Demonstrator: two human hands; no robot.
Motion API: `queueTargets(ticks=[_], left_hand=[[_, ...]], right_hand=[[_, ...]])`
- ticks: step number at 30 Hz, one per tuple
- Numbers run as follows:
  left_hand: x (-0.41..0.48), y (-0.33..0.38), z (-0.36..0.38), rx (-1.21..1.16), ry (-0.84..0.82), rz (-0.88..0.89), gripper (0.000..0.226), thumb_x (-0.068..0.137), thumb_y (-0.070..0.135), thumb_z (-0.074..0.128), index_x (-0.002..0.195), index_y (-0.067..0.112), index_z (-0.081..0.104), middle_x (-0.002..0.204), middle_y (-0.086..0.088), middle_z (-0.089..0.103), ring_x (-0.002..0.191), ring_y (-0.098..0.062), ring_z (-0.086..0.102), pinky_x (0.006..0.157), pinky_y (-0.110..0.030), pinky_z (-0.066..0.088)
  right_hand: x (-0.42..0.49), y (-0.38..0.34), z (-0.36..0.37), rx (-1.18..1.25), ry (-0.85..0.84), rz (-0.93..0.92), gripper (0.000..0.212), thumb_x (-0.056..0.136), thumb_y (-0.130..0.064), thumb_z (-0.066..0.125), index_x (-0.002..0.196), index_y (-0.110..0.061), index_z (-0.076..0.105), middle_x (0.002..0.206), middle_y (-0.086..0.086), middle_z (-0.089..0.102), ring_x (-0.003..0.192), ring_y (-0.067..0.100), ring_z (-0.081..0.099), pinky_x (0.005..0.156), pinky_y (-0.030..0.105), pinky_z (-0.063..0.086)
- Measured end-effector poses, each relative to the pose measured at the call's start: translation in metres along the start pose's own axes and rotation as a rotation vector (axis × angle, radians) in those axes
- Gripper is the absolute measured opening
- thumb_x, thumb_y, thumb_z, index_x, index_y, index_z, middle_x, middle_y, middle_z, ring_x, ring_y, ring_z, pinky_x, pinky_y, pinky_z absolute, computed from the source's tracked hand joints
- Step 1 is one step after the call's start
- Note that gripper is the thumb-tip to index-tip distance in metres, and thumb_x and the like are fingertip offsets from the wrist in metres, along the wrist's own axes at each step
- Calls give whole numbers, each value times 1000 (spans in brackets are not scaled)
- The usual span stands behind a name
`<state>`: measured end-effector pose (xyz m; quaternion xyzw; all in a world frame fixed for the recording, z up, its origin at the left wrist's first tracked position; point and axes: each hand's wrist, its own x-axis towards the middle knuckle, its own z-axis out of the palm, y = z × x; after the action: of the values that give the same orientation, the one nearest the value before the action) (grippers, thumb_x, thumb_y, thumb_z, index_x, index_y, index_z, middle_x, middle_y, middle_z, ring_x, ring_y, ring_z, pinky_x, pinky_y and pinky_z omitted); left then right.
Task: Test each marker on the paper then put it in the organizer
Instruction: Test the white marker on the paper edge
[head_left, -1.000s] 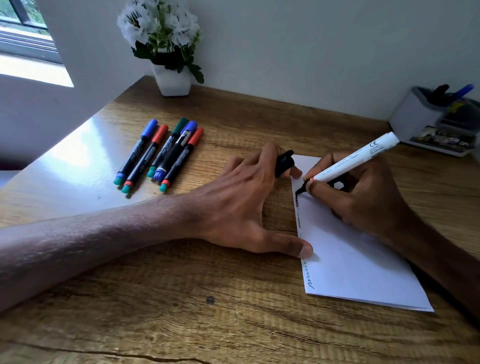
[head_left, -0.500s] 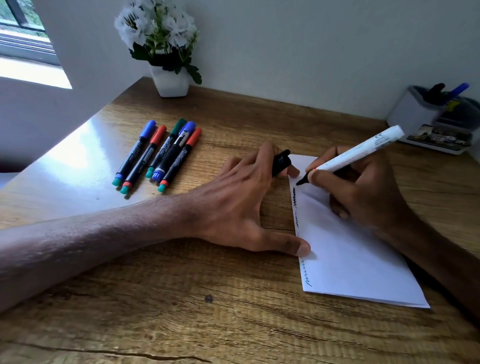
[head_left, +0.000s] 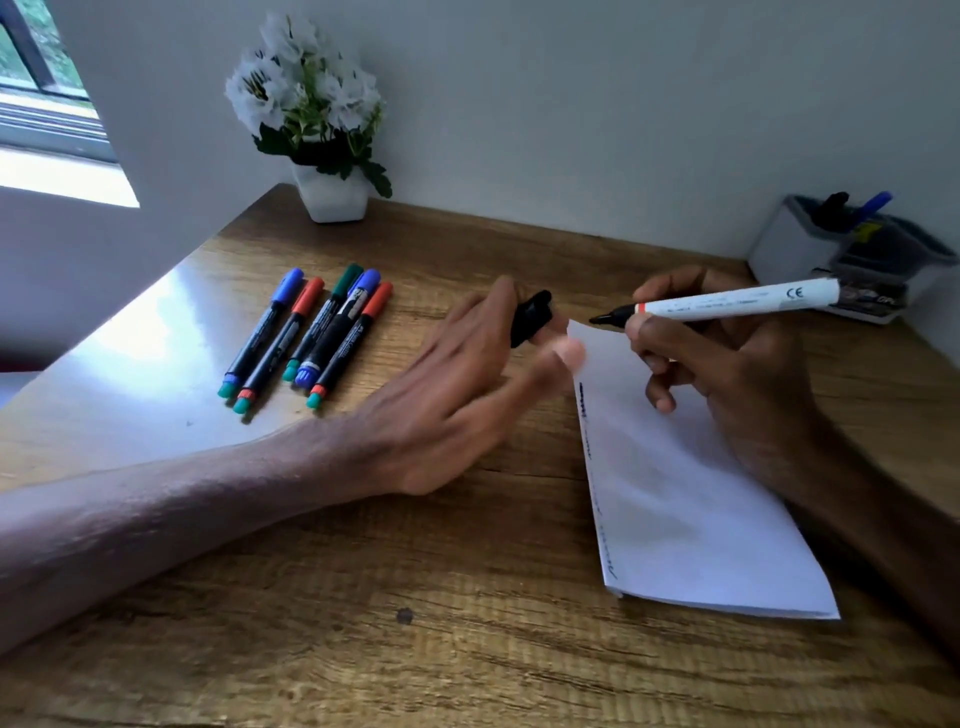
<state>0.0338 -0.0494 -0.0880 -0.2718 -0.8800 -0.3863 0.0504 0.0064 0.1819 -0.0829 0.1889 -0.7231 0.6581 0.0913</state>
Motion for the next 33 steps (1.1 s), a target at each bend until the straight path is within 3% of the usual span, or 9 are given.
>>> queueTargets(ticks=[3, 5, 8, 11, 15, 26, 33], left_hand=[[1, -2, 0, -46, 113, 15, 46, 108, 45, 27, 113, 11, 58, 108, -6, 64, 99, -16, 58, 83, -26, 43], [3, -6, 1, -14, 119, 11, 38, 109, 42, 34, 110, 14, 60, 100, -1, 65, 90, -11, 58, 78, -22, 45], [5, -11, 0, 33, 87, 21, 29, 104, 44, 43, 117, 24, 60, 101, 15, 63, 90, -1, 57, 73, -9, 43], [7, -14, 0, 24, 72, 31, 32, 101, 45, 46, 121, 26, 61, 107, 17, 64, 93, 1, 59, 75, -10, 45], [7, -13, 0, 19, 80, 60, 26, 103, 39, 52, 121, 25, 63, 106, 19, 65, 93, -2, 61, 74, -12, 46], [8, -14, 1, 67, 84, 145, 24, 100, 31, 62, 124, 28, 64, 103, 25, 59, 92, -2, 59, 75, -10, 45], [8, -16, 1, 53, 91, 141, 30, 99, 34, 63, 128, 26, 67, 111, 16, 73, 95, 1, 66, 77, -15, 52]], right_hand=[[2, -4, -2, 81, -15, 35, 19, 89, -11, 62, 104, 0, 66, 80, 15, 65, 67, 24, 57, 45, 30, 48], [2, -7, -2, 114, -43, 33, 21, 91, -13, 59, 105, 0, 66, 83, 18, 67, 70, 26, 60, 46, 32, 49], [3, -11, -3, 143, -90, -10, 34, 86, -30, 76, 102, -3, 65, 85, 17, 71, 69, 25, 63, 46, 31, 50], [3, -16, -1, 130, -142, -31, 50, 76, -46, 80, 98, -3, 66, 85, 19, 72, 66, 26, 63, 46, 32, 50], [0, -17, 0, 116, -141, -45, 31, 79, -25, 70, 94, 0, 64, 79, 19, 71, 61, 27, 62, 44, 32, 48], [-1, -12, 0, 15, -206, -40, 24, 83, -21, 66, 95, 0, 65, 80, 18, 73, 62, 26, 66, 42, 33, 51], [-3, -11, 2, -36, -240, -80, 21, 87, -9, 71, 97, 6, 62, 84, 21, 75, 65, 35, 70, 42, 36, 51]])
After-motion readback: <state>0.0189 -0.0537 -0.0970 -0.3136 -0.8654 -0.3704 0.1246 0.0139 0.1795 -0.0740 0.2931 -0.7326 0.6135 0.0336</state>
